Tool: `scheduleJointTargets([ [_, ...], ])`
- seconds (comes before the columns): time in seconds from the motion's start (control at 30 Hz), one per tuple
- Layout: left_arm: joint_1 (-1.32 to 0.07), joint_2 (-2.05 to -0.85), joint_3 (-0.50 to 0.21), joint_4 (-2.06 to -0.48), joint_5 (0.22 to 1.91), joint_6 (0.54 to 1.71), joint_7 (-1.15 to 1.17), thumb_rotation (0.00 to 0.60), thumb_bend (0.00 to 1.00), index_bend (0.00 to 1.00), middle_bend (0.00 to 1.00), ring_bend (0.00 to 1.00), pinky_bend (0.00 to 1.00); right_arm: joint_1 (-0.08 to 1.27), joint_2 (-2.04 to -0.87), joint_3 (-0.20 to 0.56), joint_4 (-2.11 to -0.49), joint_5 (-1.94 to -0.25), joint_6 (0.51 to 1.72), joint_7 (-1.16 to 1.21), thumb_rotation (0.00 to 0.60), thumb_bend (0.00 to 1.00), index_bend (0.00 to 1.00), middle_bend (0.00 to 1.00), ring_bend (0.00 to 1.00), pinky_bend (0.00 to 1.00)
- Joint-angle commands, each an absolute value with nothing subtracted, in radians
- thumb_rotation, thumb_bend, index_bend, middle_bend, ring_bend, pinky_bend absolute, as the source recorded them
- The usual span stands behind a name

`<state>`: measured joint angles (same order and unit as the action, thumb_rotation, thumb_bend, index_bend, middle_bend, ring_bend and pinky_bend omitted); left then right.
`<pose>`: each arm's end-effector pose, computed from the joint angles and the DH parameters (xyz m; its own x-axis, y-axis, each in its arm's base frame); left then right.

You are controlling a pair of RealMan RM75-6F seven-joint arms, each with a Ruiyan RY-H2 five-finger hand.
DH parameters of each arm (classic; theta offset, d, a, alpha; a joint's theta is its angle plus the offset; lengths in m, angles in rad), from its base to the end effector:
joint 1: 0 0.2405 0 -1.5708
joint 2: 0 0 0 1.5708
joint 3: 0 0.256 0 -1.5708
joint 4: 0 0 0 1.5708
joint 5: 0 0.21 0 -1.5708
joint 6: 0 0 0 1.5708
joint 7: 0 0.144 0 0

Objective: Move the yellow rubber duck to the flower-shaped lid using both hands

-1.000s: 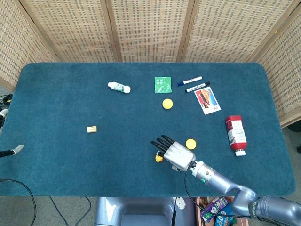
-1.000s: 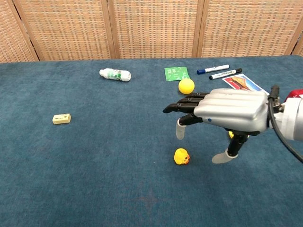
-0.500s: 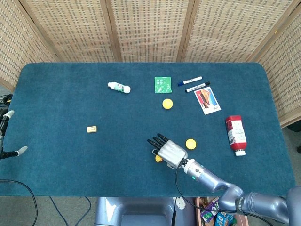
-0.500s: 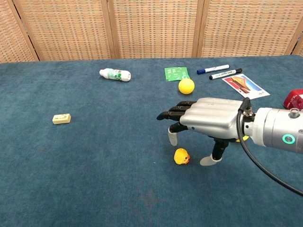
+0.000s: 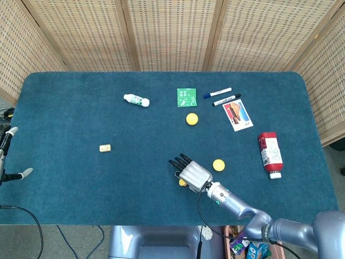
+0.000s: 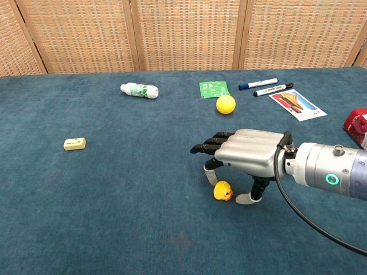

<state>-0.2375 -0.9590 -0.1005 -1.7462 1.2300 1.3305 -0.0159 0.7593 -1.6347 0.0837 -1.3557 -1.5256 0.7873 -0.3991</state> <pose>-0.3004 0.2333 0.1978 0.3544 0.0414 0.9342 0.9286 0.1025 -0.3568 -0.1357 -0.3038 -0.0737 0.7515 -0.1387 0.6450 -0.5072 -0.7467 0.4304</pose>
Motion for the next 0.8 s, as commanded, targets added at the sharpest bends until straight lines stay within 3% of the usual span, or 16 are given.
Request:
scheduleJointTargets([
  [0.03,-0.236,-0.959,-0.102,-1.746,1.23,1.329,-0.015,0.6,0.0,0.0,0.0,0.0,0.0,0.762,-1.64,0.078,-1.346,-1.532,0.799,-0.387,0.6,0.27,0.44,0.0,0.0,0.0],
  [0.23,-0.234,-0.96,-0.106,-1.746,1.232,1.327,-0.015,0.6,0.0,0.0,0.0,0.0,0.0,0.768,-1.653,0.072,-1.327,-1.543,0.82,-0.361,0.6,0.32,0.56,0.0,0.0,0.0],
  [0.57,-0.233,-0.959,-0.111,-1.748,1.232,1.314,-0.014,0.6,0.0,0.0,0.0,0.0,0.0,0.769,-1.642,0.074,-1.336,-1.537,0.853,-0.328,0.6,0.34,0.58,0.0,0.0,0.0],
  [0.8,-0.231,-0.957,-0.111,-1.751,1.238,1.304,-0.012,0.6,0.0,0.0,0.0,0.0,0.0,0.751,-1.526,0.13,-1.399,-1.478,0.907,-0.337,0.6,0.34,0.58,0.0,0.0,0.0],
])
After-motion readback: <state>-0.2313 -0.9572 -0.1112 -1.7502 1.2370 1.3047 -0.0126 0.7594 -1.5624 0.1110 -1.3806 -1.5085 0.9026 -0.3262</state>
